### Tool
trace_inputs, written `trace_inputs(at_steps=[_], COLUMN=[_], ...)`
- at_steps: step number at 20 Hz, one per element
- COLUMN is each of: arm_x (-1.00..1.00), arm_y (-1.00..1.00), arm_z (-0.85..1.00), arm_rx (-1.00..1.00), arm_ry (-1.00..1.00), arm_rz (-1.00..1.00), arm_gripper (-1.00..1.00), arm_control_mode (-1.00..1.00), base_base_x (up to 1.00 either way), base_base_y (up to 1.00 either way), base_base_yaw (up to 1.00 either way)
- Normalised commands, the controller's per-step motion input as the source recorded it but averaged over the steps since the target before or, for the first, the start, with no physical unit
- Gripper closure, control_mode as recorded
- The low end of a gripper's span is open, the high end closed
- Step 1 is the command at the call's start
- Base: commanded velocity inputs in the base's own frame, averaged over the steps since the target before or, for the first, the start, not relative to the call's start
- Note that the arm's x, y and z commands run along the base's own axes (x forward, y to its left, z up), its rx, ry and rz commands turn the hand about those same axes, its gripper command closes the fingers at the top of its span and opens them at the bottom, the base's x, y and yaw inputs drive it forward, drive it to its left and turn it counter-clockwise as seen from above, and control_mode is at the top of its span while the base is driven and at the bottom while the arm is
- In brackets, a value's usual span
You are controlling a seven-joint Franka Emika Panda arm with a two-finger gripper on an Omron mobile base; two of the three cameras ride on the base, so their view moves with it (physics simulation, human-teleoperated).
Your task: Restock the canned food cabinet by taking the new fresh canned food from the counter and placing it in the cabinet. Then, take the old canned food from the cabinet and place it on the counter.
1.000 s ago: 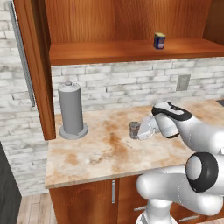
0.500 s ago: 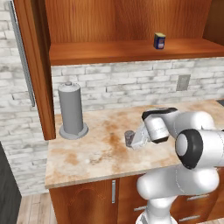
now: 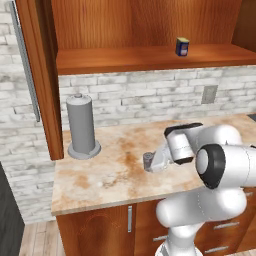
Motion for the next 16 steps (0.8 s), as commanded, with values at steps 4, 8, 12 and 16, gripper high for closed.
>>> trace_inputs(at_steps=[4, 8, 12, 16], arm_x=[0.0, -0.08, -0.73, -1.0], arm_y=[0.0, 0.0, 0.0, -0.01], arm_z=[0.88, 1.0, 1.0, 1.0], arm_rx=[0.07, 0.04, 0.02, 0.0], arm_ry=[0.0, 0.0, 0.0, 0.0], arm_rz=[-0.02, 0.0, -0.02, -0.02], arm_gripper=[-1.0, -1.0, -1.0, -1.0], arm_control_mode=[-1.0, -1.0, -1.0, -1.0], base_base_x=[0.0, 0.0, 0.0, 0.0], base_base_y=[0.0, 0.0, 0.0, 0.0], base_base_yaw=[0.0, 0.0, 0.0, 0.0])
